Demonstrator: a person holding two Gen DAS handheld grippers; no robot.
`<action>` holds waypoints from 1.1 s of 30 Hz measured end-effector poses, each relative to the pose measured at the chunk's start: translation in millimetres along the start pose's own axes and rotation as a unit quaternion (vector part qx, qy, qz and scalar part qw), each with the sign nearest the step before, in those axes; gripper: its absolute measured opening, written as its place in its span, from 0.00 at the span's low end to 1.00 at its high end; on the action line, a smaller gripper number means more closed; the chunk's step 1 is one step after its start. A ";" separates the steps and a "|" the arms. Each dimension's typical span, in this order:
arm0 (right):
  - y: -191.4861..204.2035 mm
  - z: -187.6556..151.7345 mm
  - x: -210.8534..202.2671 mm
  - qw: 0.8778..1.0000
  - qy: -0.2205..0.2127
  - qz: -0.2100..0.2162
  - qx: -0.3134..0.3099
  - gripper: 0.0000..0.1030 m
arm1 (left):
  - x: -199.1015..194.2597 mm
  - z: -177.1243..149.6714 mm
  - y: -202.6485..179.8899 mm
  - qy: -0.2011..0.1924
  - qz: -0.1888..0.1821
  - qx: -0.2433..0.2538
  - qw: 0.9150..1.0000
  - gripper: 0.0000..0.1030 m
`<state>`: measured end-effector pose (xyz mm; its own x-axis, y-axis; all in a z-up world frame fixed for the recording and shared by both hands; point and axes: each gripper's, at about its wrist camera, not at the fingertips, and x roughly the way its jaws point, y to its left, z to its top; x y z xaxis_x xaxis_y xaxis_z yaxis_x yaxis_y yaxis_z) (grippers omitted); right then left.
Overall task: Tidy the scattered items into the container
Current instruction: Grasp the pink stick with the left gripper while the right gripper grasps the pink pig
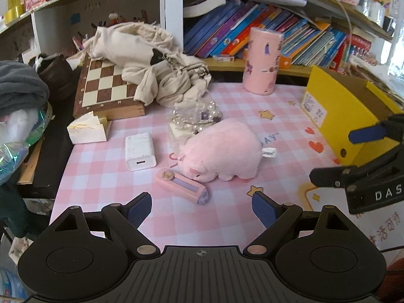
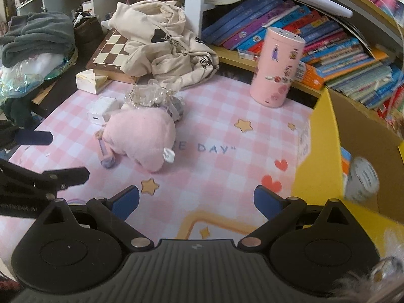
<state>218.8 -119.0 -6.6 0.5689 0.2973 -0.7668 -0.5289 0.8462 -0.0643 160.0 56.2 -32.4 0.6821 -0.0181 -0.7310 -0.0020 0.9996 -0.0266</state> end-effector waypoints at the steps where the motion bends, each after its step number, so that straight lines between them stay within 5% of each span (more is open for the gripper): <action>1: -0.3 3.0 4.1 1.000 0.001 0.002 -0.003 0.95 | 3.0 0.6 0.7 0.002 0.001 0.000 1.000 0.86; 33: 18.9 60.5 96.0 0.995 0.013 0.100 -0.025 0.93 | 90.4 14.8 23.2 0.046 0.015 -0.020 0.999 0.85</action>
<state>301.5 -47.7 -42.8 0.4333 0.4446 -0.7840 -0.6608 0.7482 0.0591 232.5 78.0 -89.0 0.6106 0.0080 -0.7919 -0.0513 0.9982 -0.0295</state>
